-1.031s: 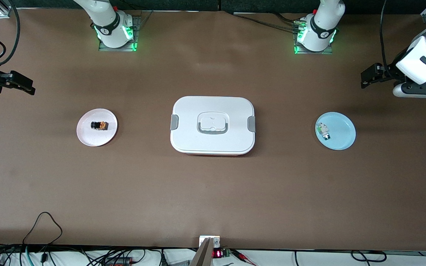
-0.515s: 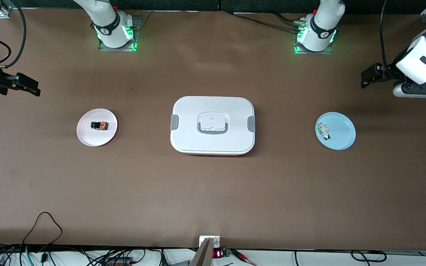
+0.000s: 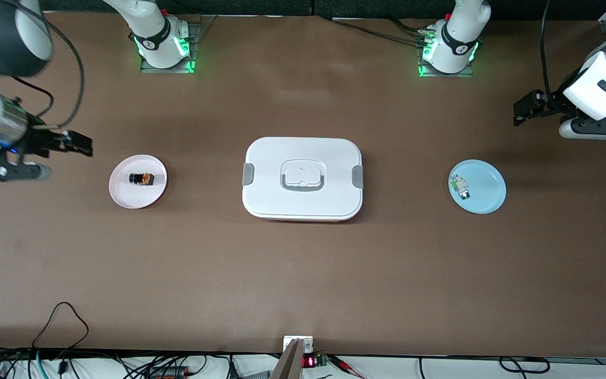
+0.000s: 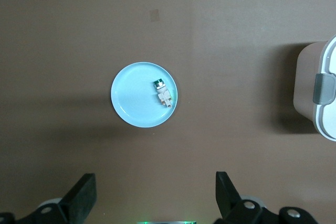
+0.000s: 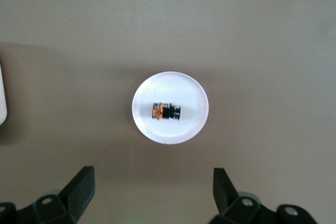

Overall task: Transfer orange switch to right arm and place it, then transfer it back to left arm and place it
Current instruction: 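Reach the right gripper down to the black-orange switch on the white plate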

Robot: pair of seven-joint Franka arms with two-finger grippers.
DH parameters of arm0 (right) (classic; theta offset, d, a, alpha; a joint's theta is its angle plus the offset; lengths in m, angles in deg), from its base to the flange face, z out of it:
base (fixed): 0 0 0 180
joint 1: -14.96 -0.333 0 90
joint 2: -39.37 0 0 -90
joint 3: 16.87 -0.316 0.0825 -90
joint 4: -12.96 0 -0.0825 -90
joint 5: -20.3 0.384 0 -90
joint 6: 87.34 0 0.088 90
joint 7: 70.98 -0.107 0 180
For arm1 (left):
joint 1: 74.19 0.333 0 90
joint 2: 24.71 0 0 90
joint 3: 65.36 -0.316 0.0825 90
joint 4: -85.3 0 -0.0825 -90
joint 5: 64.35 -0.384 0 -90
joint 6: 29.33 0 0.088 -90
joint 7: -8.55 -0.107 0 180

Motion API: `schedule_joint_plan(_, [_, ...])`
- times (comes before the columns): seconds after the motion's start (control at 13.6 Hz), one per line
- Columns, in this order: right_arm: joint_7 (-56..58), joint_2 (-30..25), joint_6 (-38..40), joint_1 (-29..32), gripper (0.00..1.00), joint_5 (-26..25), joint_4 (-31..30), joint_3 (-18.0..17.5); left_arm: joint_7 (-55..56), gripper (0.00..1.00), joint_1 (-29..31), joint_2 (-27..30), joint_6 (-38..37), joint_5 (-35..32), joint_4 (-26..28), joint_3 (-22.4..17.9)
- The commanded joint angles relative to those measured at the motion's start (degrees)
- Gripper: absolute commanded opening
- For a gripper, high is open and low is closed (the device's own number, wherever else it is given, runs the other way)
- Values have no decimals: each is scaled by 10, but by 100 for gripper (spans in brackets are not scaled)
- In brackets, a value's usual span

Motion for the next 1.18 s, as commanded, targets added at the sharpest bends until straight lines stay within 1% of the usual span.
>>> schedule_joint_plan(0.0, [-5, 39, -24, 1, 100, 7, 5, 5, -2, 100, 2, -2, -2, -11, -5, 2])
schedule_joint_plan(0.22, [5, 80, -45, 3, 100, 5, 5, 7, 2, 100, 2, -2, -2, -11, -5, 4])
schedule_joint_plan(0.29, [-1, 94, -75, -3, 100, 2, -7, 7, 0, 100, 2, -2, -2, -11, -5, 4])
schedule_joint_plan(0.44, [-4, 97, -119, -3, 100, 2, -48, 7, 2, 100, 2, -2, -2, -11, -5, 4])
schedule_joint_plan(0.59, [-5, 87, -196, -1, 100, 2, -129, 7, 0, 100, 2, -2, -2, -11, -5, 4])
schedule_joint_plan(0.66, [-5, 84, -225, 6, 100, 2, -158, 7, 0, 100, 2, -2, -2, -11, -5, 4])
schedule_joint_plan(0.96, [-9, 83, -272, 17, 100, 6, -216, 6, 0, 100, 2, -2, -2, -11, -5, 4])
schedule_joint_plan(1.1, [-51, 80, -291, 16, 100, 5, -236, 6, -2, 100, 2, -2, -2, -11, -5, 4])
